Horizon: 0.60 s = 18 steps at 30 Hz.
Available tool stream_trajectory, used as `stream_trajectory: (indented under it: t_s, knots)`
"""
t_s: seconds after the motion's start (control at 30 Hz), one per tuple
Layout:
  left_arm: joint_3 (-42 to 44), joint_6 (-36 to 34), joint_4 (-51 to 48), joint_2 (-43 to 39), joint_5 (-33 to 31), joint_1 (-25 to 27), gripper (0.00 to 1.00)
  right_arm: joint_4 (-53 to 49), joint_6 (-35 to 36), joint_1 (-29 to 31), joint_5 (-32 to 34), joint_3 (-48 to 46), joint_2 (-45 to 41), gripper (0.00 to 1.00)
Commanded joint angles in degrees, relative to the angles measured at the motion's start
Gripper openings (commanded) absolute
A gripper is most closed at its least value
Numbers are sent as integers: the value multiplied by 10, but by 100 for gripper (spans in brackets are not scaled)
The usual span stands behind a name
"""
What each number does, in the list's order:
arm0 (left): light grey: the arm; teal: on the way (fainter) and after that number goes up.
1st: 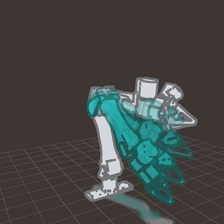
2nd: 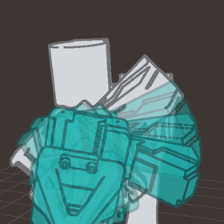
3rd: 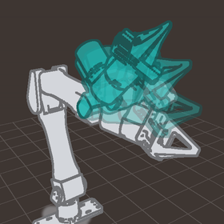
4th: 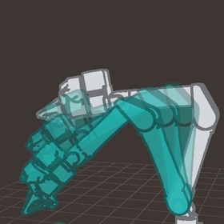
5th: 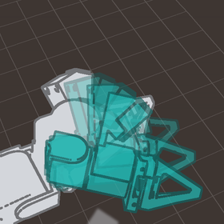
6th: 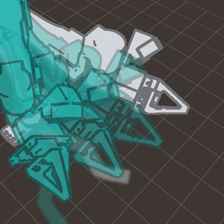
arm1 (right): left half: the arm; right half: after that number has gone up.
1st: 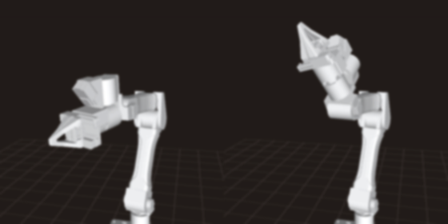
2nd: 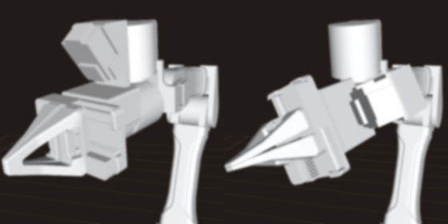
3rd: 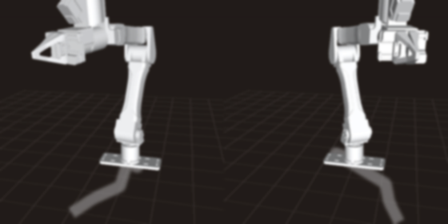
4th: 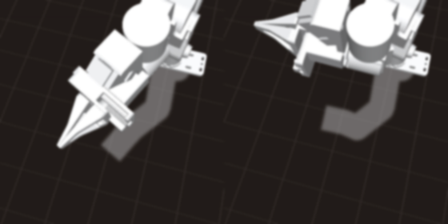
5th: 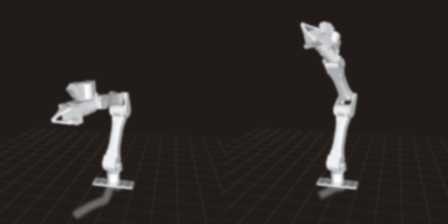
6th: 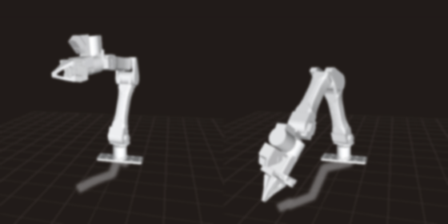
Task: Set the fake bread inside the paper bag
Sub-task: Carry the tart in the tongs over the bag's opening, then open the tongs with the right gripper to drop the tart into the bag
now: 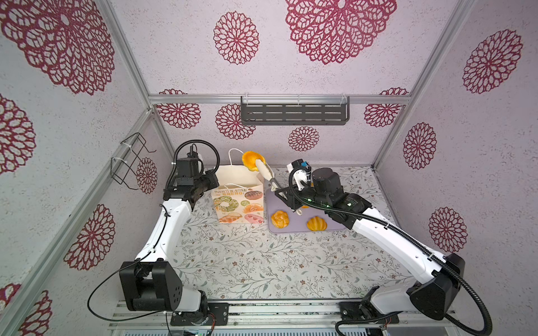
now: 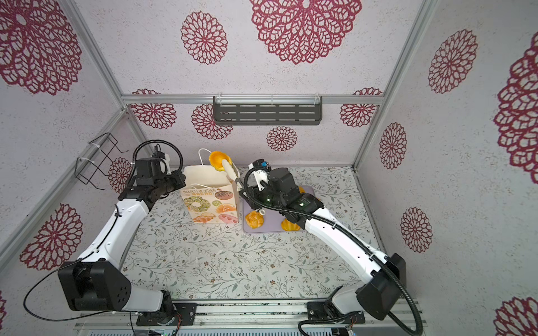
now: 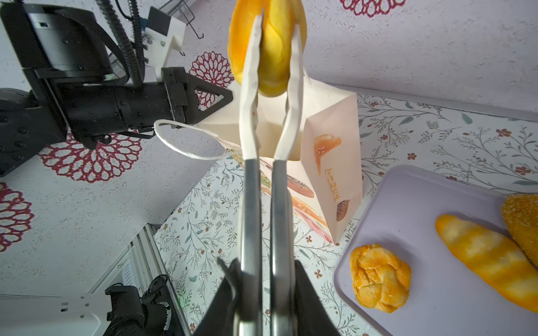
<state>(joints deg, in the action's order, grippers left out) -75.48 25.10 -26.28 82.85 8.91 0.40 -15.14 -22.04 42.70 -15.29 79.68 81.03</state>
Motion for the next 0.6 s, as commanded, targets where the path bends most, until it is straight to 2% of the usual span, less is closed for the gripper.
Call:
stream_trajectory:
  t_s: [0.0,0.57]
  knots:
    - [2,-5,10,-20,7,3,0,53,8,11,-13,27,0,11]
    - [2,-5,9,-19,6,3,0,-8,0,27,-11,98,81,11]
